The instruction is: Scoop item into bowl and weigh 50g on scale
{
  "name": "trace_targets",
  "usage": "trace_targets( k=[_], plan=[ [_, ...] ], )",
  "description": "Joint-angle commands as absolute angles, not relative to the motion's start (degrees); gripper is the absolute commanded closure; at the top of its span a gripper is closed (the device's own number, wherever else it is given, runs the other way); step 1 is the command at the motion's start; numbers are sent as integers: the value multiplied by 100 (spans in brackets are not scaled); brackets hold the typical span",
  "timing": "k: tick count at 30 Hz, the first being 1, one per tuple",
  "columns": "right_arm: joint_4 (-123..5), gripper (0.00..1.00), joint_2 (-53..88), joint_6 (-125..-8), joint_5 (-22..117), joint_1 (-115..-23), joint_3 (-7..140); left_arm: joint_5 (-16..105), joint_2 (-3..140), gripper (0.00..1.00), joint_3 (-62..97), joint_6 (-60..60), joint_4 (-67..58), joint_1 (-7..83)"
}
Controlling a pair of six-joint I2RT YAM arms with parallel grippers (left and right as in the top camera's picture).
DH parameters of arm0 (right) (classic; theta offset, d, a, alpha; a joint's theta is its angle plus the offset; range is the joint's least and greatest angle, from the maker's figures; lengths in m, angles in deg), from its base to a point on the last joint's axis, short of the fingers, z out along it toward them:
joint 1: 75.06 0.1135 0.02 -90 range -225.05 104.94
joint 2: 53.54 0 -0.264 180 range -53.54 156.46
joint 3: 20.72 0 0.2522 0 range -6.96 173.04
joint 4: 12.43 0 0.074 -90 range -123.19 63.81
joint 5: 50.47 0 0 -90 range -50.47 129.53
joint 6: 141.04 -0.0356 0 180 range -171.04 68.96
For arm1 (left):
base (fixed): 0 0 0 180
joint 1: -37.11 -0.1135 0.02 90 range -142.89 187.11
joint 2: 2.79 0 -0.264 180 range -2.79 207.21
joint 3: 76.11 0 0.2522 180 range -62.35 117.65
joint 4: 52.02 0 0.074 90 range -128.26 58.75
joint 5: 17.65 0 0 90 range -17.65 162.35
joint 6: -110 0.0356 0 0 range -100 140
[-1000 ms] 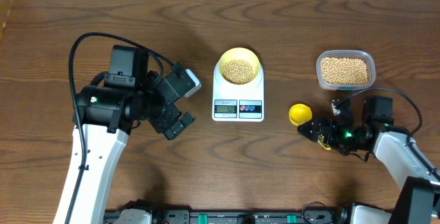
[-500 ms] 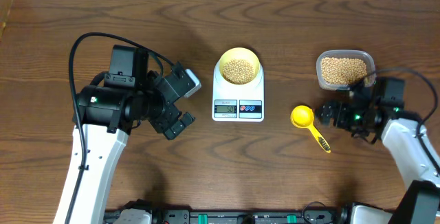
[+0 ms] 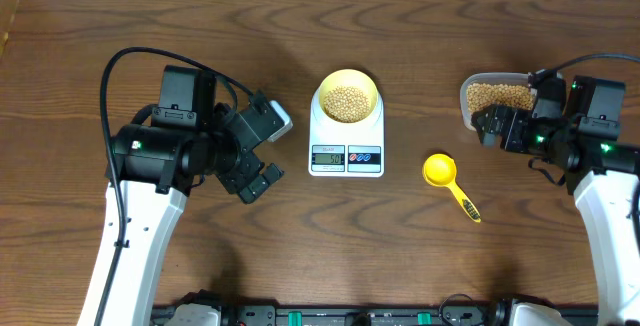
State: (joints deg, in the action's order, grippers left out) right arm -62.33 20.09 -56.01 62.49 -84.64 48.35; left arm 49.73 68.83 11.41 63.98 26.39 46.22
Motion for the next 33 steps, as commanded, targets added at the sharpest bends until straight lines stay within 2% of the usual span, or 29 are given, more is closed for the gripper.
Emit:
trace_targets(
  k=[1, 14, 33],
  plan=[
    [-6209, 1, 1714, -5518, 6352, -8368, 5071, 4882, 6880, 2, 1101, 6499, 2663, 4602],
    [-5667, 1, 437, -6587, 6413, -8363, 5123, 4882, 6880, 2, 1103, 6499, 2663, 4602],
    [-7344, 1, 240, -6578, 6345, -8363, 5121, 4882, 6880, 2, 1101, 6499, 2663, 4602]
  ],
)
